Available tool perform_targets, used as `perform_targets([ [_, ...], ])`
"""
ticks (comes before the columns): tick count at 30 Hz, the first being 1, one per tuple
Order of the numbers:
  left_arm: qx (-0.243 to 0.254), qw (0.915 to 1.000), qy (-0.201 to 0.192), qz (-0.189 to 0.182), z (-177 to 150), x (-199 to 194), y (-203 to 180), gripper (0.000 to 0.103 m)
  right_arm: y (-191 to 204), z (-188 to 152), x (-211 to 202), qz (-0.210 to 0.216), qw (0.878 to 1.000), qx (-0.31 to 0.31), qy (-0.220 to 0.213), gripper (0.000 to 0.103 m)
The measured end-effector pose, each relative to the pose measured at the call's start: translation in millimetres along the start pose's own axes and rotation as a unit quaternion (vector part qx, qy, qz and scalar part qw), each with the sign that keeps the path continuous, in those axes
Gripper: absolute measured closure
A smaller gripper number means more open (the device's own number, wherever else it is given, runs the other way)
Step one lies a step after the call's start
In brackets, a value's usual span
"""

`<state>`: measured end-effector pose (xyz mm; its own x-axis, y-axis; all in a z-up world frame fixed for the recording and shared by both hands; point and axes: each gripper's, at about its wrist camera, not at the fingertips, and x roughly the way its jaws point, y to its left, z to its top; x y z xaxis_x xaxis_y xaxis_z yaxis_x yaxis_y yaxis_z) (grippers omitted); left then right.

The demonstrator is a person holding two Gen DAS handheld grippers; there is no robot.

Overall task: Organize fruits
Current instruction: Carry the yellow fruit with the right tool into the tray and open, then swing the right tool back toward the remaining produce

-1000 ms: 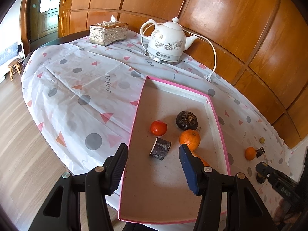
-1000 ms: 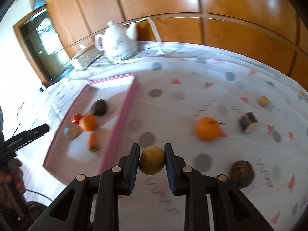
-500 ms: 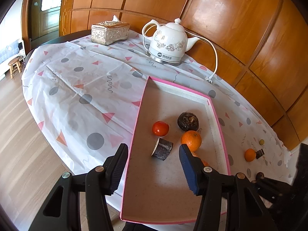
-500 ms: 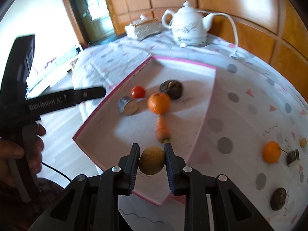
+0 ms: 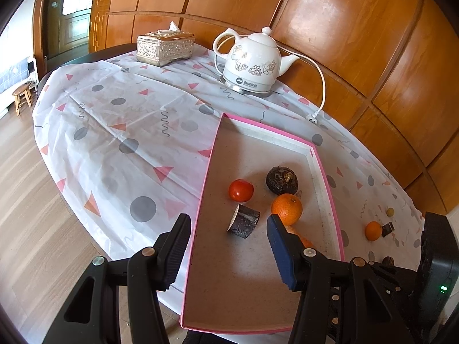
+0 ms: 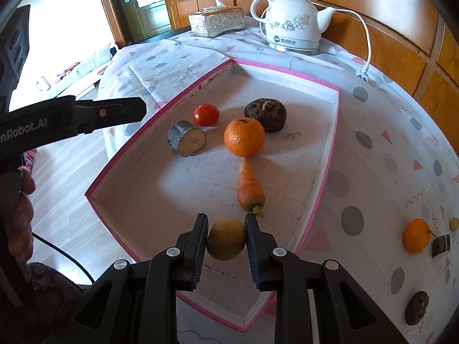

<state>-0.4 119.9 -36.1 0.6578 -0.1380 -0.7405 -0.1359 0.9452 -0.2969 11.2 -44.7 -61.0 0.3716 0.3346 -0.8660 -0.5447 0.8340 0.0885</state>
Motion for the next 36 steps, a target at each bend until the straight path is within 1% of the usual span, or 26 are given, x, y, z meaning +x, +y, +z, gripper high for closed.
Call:
perform_targets([
  [9, 0.006, 1.0, 0.0, 0.0, -0.4, 0.0, -3.0, 0.047, -2.3, 0.2, -1.0, -0.008, 1.0, 0.014, -0.008, 0.075],
  [13, 0.01, 1.0, 0.0, 0.0, -0.9, -0.7, -4.3, 0.047, -6.0, -0.6, -14.3, -0.006, 0.999, 0.031, -0.029, 0.075],
  [16, 0.013, 0.9999, 0.0, -0.001, -1.1, -1.1, -6.4, 0.047, -10.8, -2.4, -24.5, -0.004, 0.998, 0.046, -0.044, 0.072],
  [23, 0.02, 0.9998, 0.0, -0.004, -1.7, -2.9, -10.1, 0.047, -32.0, -14.2, -47.2, -0.02, 0.993, 0.091, -0.069, 0.072],
  [27, 0.025, 0.9997, 0.002, -0.005, -2.2, -2.4, -12.8, 0.047, -51.6, -26.3, -60.7, -0.033, 0.988, 0.124, -0.081, 0.072],
  [32, 0.036, 0.9993, 0.002, -0.006, -2.2, -2.6, -19.2, 0.047, -83.0, -46.8, -78.4, -0.059, 0.979, 0.175, -0.091, 0.072],
  [36, 0.045, 0.999, 0.004, -0.007, -2.5, -1.8, -24.6, 0.047, -113.0, -70.1, -91.7, -0.091, 0.966, 0.223, -0.097, 0.071],
])
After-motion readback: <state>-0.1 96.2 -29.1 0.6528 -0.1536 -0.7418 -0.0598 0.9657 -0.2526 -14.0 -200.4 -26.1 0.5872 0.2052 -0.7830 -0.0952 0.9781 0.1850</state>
